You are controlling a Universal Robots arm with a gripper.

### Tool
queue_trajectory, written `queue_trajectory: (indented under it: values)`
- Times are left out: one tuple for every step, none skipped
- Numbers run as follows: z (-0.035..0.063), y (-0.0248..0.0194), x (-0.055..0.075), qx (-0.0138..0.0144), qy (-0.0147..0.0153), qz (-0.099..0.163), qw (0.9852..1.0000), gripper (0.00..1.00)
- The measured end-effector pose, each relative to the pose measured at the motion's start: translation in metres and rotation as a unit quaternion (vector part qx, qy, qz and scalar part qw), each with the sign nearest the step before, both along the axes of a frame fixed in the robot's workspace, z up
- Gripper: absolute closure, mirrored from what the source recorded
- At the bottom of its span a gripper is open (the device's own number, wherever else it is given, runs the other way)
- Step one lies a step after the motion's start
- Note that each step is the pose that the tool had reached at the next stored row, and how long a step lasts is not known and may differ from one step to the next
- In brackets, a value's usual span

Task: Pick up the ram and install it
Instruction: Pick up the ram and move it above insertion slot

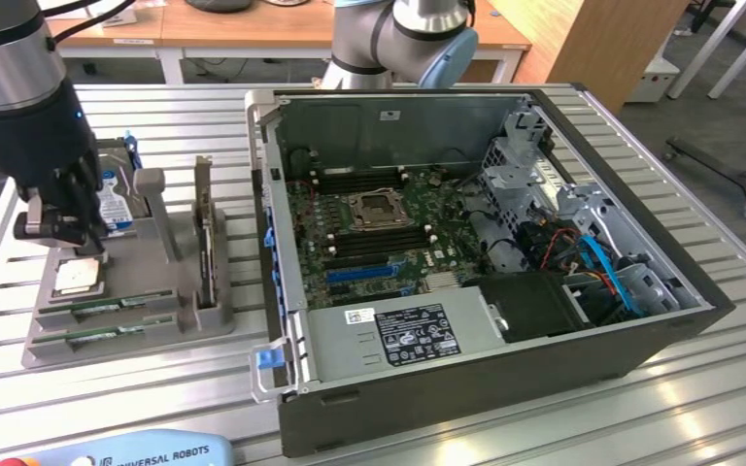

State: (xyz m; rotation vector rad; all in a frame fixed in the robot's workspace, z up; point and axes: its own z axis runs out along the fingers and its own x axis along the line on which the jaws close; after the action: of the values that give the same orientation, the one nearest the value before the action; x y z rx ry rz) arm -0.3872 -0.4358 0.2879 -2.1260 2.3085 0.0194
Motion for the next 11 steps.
queue_trajectory:
  values:
    - [0.0000,-0.0012,0.000,0.0000,0.0000,0.000,1.0000,0.71]
    - [0.0000,-0.0024,0.000,0.0000,0.0000,0.000,1.0000,0.71]
    - [0.0000,-0.0037,0.000,0.0000,0.0000,0.000,1.0000,0.71]
    - [0.0000,-0.0052,0.000,0.0000,0.0000,0.000,1.0000,0.71]
    - [0.0000,-0.0065,0.000,0.0000,0.0000,0.000,1.0000,0.71]
    - [0.0000,-0.0078,0.000,0.0000,-0.0001,0.000,1.0000,0.71]
    - [0.0000,-0.0090,0.000,0.0000,0.0000,0.000,1.0000,0.71]
    - [0.0000,-0.0101,0.000,0.0000,0.0000,0.000,1.0000,0.71]
    - [0.0000,-0.0110,0.000,0.0000,0.0000,0.000,1.0000,0.71]
    - [0.0000,-0.0119,0.000,0.0000,0.0000,0.000,1.0000,0.71]
    - [0.0000,-0.0126,0.000,0.0000,0.0000,0.000,1.0000,0.71]
